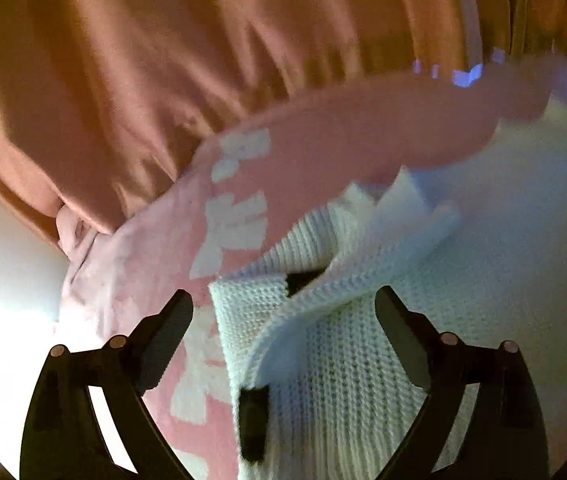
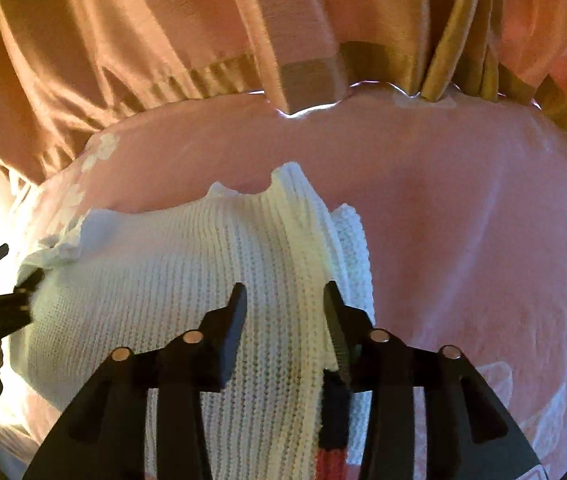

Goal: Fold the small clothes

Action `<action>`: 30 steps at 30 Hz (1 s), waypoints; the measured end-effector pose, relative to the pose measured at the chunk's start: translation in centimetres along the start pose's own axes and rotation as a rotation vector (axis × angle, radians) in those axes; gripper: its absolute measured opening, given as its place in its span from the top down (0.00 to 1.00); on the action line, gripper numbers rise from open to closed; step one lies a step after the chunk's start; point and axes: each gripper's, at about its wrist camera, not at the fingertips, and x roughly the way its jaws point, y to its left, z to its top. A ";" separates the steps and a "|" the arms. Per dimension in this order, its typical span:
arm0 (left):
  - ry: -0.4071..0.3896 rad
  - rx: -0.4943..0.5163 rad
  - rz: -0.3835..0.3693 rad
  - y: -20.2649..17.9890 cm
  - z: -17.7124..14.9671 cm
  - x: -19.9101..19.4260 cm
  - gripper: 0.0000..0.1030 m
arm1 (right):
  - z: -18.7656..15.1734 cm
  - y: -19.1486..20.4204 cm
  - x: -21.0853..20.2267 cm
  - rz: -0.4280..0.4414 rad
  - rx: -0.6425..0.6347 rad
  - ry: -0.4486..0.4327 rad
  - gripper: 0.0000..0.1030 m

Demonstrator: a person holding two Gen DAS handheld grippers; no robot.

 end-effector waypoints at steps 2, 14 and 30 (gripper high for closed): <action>0.043 -0.052 0.119 0.6 0.6 2.6 0.12 | 0.0 0.1 0.1 0.006 0.002 0.004 0.60; 0.056 -0.587 -0.052 9.2 0.9 1.0 0.13 | 0.1 -0.7 1.5 -0.008 0.003 0.049 0.58; 0.163 -0.540 -0.263 7.3 -1.7 1.5 0.94 | 1.1 -1.4 3.2 -0.080 0.063 0.016 0.43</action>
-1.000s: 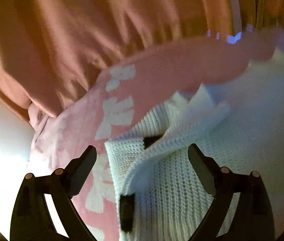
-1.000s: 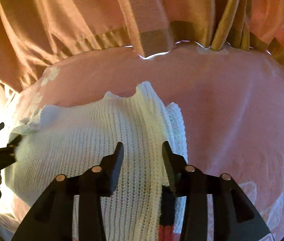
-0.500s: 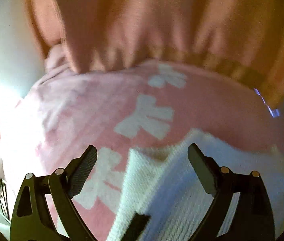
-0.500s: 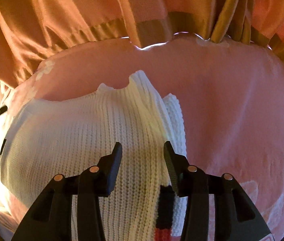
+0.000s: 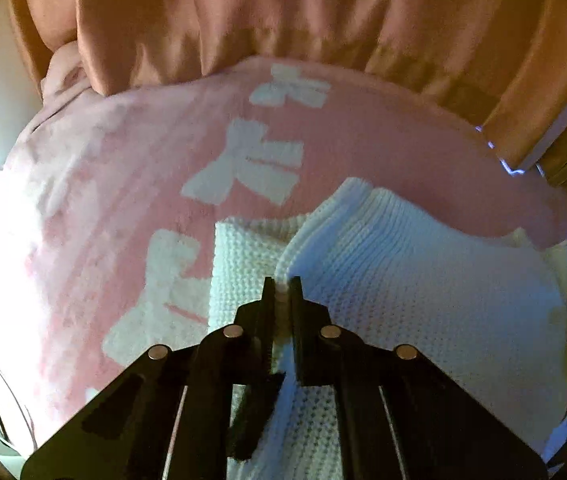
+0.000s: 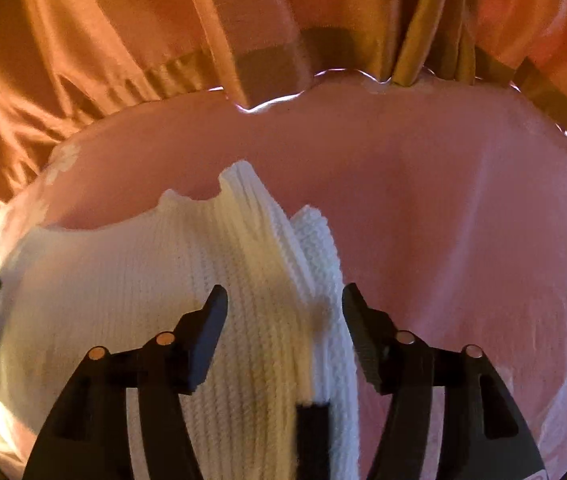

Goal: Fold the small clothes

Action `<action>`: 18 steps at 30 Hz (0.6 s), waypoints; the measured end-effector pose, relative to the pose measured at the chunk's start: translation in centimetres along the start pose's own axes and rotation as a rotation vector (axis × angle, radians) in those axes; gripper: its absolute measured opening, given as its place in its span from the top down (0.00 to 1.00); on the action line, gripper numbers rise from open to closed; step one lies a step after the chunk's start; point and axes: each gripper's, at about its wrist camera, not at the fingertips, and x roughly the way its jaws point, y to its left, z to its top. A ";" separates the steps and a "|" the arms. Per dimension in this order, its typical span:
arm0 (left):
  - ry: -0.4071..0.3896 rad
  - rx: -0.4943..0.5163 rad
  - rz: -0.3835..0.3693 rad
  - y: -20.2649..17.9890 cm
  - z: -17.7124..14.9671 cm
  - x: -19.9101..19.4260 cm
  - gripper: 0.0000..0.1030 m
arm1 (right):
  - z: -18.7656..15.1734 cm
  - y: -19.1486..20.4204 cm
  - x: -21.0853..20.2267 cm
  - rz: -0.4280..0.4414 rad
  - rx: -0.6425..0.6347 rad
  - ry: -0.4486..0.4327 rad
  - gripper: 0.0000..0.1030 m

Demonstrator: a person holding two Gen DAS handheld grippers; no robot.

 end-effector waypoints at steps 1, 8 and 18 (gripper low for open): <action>0.005 0.008 0.000 -0.1 0.0 0.2 0.94 | -0.1 0.2 0.9 0.006 -0.013 0.023 0.52; -0.086 -0.042 -0.043 1.0 0.1 -3.3 0.94 | 1.1 2.3 -4.8 0.081 -0.078 -0.160 0.93; 0.016 0.015 0.093 0.4 -0.4 0.1 0.94 | 0.9 1.4 -0.6 0.006 -0.064 -0.006 0.92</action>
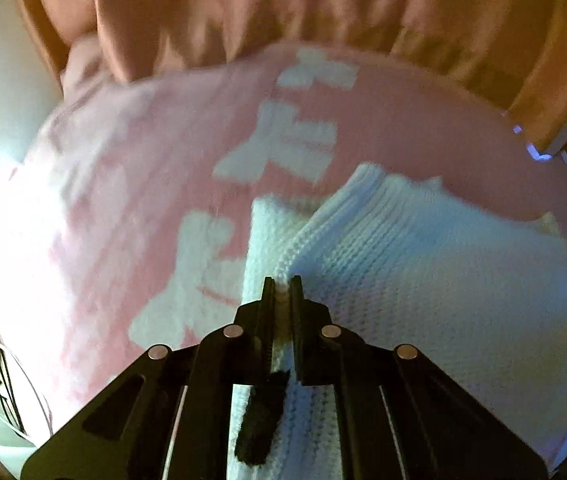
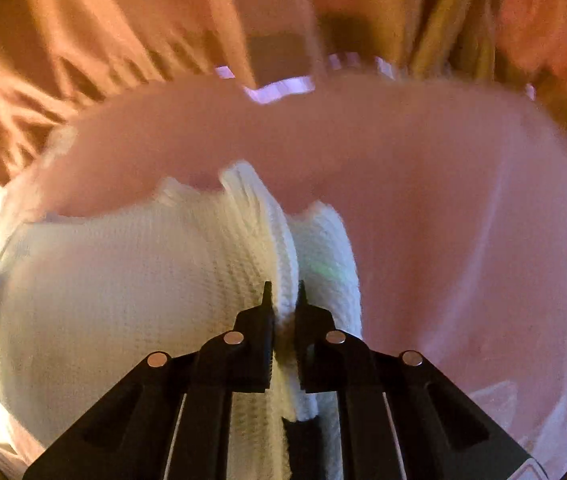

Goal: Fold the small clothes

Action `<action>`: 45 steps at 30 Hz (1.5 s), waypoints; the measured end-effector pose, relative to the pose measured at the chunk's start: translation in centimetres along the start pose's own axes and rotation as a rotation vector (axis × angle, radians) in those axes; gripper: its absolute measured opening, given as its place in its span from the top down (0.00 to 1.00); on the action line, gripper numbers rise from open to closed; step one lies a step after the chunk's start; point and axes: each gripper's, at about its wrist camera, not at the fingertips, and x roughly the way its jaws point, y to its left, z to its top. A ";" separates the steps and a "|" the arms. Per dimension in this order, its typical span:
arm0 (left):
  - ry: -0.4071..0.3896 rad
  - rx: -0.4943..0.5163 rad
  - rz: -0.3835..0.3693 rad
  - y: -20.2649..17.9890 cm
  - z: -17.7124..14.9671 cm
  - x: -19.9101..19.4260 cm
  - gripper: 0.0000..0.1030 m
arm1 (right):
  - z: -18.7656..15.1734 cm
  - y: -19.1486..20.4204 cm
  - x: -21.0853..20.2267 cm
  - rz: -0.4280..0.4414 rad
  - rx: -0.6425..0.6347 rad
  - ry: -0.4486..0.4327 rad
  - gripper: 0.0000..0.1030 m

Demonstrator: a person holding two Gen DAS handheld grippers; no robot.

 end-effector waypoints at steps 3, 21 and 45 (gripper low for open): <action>0.012 0.016 0.026 -0.4 0.0 0.4 0.94 | -0.2 1.2 -0.2 -0.019 -0.074 -0.029 0.92; -0.118 0.057 -0.012 -1.4 -2.5 -5.0 0.25 | -3.7 -1.6 -3.7 -0.057 -0.008 -0.051 0.50; -0.110 0.198 0.011 -10.1 -3.1 -2.5 0.19 | 0.4 0.2 2.6 -0.140 -0.091 0.050 1.00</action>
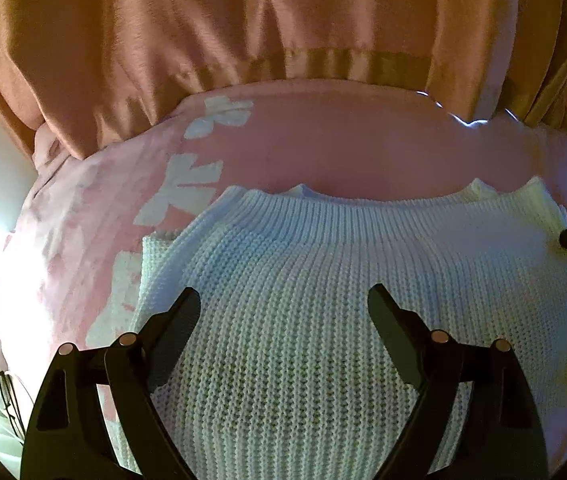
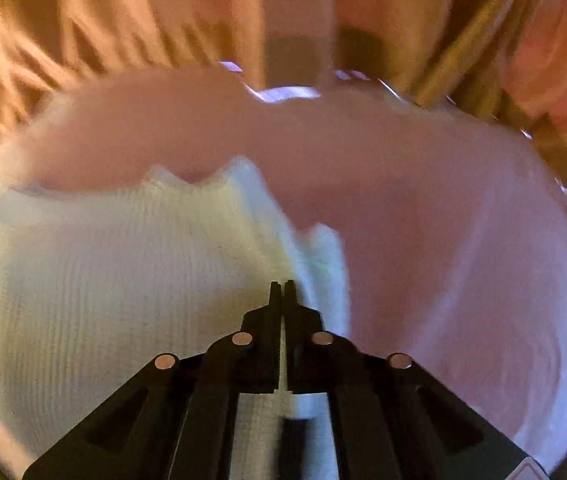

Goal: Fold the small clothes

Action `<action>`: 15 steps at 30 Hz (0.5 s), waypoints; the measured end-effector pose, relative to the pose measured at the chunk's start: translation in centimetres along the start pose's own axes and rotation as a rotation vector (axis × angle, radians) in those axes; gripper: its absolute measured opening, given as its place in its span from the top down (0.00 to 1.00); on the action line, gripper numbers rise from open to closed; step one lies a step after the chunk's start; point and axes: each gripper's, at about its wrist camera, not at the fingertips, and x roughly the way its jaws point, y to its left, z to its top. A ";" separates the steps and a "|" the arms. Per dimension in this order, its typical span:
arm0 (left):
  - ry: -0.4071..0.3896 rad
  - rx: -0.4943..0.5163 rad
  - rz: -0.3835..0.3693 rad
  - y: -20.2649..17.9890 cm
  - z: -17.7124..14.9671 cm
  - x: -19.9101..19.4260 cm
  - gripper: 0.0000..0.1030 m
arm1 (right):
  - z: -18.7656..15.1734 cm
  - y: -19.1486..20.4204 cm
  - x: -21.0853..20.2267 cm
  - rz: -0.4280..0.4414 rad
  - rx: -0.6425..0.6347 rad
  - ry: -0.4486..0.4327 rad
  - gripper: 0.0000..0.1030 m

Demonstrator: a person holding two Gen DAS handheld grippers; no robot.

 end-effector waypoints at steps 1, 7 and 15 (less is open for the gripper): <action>0.001 0.002 0.001 -0.1 0.0 0.0 0.19 | -0.2 -0.6 -0.1 0.023 0.032 -0.006 1.00; 0.010 0.009 0.004 -0.2 -0.3 0.0 0.19 | -0.6 -0.4 -4.0 0.099 0.042 -0.060 0.95; 0.019 0.064 0.023 -0.4 -1.5 -0.3 0.19 | -5.0 -1.9 -4.4 0.090 0.032 0.019 0.73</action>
